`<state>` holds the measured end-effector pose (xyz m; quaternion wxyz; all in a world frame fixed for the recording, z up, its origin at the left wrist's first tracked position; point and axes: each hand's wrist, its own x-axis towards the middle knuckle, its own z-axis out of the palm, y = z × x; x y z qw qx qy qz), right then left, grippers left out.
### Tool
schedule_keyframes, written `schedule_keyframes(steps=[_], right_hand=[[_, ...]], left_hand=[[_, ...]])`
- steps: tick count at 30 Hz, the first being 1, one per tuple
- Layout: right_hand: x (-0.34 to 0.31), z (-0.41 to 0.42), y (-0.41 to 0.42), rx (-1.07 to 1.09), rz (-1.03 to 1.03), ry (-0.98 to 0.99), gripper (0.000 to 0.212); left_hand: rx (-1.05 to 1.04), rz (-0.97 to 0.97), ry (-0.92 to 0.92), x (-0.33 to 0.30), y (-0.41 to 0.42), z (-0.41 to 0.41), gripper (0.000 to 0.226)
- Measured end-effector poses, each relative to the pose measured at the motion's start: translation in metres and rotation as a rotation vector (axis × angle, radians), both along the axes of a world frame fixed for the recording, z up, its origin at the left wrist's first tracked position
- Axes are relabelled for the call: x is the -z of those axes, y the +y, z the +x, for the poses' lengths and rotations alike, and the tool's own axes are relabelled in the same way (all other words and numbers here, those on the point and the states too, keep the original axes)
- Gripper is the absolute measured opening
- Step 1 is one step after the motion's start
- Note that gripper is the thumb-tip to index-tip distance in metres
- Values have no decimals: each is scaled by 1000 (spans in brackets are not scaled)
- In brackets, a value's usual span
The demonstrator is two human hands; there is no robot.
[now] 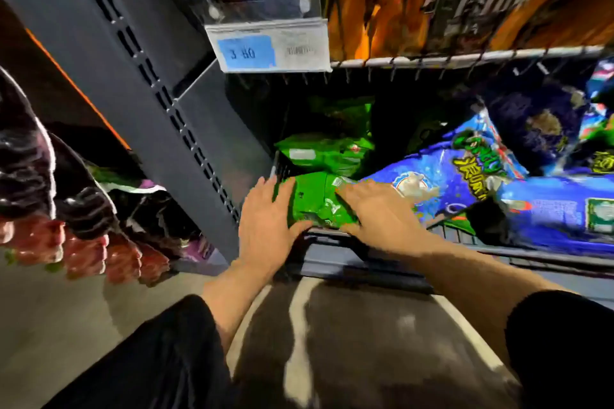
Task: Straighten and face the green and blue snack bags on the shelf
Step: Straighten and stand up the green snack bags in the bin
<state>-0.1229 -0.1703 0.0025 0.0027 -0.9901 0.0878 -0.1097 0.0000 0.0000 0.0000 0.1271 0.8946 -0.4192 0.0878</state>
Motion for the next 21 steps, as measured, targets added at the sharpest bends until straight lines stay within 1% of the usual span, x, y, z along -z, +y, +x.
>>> schedule_keyframes(steps=[1, 2, 3, 4, 5, 6, 8, 9, 10, 11, 12, 16, 18, 20, 21], right_hand=[[3, 6, 1, -8, -27, -14, 60], [5, 11, 1, 5, -60, -16, 51], [9, 14, 2, -5, -69, -16, 38], [9, 17, 3, 18, -53, -30, 24], [8, 19, 3, 33, 12, -55, 18], [5, 21, 2, 76, 96, -91, 21], [-4, 26, -7, 210, 234, -226, 23], [-11, 28, -13, 255, 313, -286, 22], [-17, 31, -20, 281, 397, -329, 26], [-22, 32, -26, 300, 485, -356, 32], [-26, 33, -31, 314, 578, -375, 34], [-32, 27, -41, 336, 916, -416, 23], [-36, 24, -41, 328, 1027, -442, 17], [-39, 22, -40, 330, 1123, -484, 9], [-40, 21, -40, 339, 1174, -510, 8]], left_hand=[[28, 5, -13, 4, 1, 7, 80], [45, -2, -36, 5, 1, 10, 78], [57, -10, -43, 8, 2, 12, 76], [55, -42, -42, 7, 2, 13, 76], [65, -106, -13, 7, 0, 12, 76], [71, -186, 38, 6, -3, 11, 77], [66, -369, 130, 0, -8, 12, 81], [57, -448, 172, -5, -11, 14, 82], [51, -521, 215, -10, -13, 16, 84], [38, -574, 270, -14, -14, 17, 85], [22, -605, 349, -17, -16, 17, 88], [16, -574, 661, -21, -21, 13, 99], [47, -530, 736, -20, -25, 10, 102], [62, -499, 764, -19, -29, 8, 104], [57, -496, 790, -19, -30, 6, 106]])
